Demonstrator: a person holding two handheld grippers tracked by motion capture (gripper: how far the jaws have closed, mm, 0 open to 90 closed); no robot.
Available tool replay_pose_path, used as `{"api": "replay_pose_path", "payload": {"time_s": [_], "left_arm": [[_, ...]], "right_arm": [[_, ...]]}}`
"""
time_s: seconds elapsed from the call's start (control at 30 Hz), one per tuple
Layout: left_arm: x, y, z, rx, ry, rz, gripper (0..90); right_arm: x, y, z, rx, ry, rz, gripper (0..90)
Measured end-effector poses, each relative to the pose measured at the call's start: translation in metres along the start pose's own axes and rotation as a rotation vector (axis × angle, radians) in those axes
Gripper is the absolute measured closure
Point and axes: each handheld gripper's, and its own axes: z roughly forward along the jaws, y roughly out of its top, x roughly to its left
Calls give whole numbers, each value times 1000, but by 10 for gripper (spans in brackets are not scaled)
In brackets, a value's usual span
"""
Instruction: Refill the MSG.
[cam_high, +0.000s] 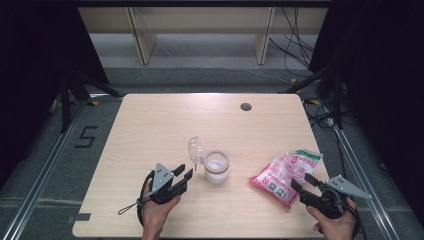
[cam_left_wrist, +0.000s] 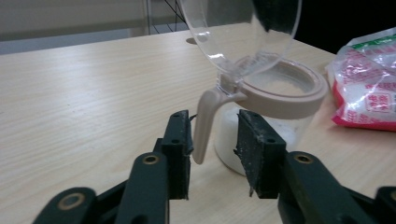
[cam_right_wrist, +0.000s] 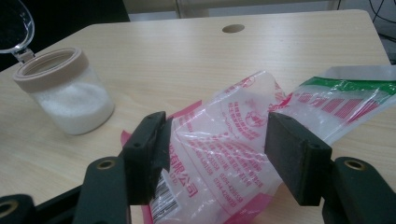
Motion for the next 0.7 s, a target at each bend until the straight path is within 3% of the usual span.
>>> {"api": "replay_pose_path", "payload": {"time_s": [0.03, 0.07, 0.1, 0.13, 0.2, 0.3, 0.33, 0.37, 0.4, 0.43, 0.5, 0.53, 0.63, 0.7], "left_arm": [[1, 1, 0, 0, 4, 10, 697], [2, 1, 0, -6, 12, 16, 723], [2, 1, 1, -7, 20, 2, 754], [4, 2, 1, -8, 20, 18, 771], [6, 3, 1, -8, 34, 16, 821], [9, 4, 2, -12, 24, 17, 863], [9, 5, 3, -10, 30, 25, 870], [9, 5, 4, -18, 33, 24, 873], [10, 6, 4, -12, 33, 31, 885], [9, 7, 4, -10, 38, 31, 889], [9, 9, 4, -16, 32, 34, 890], [10, 10, 5, -19, 29, 35, 891], [10, 14, 6, -13, 34, 47, 896], [9, 17, 7, -16, 31, 50, 896]], "right_arm": [[-1, 0, 0, 1, 12, -19, 400], [2, -1, 0, -12, 13, 14, 400], [2, -1, -1, -13, 6, -8, 400], [2, -1, -2, 7, 22, -8, 401], [1, -1, -2, -6, 23, -35, 403], [6, -2, -3, -15, 33, -27, 405], [8, -2, -4, -12, 39, -20, 405], [8, -3, -4, -16, 27, -43, 405], [11, -3, -5, -12, 52, -9, 405], [12, -4, -5, -2, 50, -8, 405], [12, -4, -4, 5, 56, -38, 404], [14, -5, -6, 25, 49, -19, 405], [13, -5, -5, 5, 58, -64, 414], [15, -6, -6, 17, 64, -51, 414]]}}
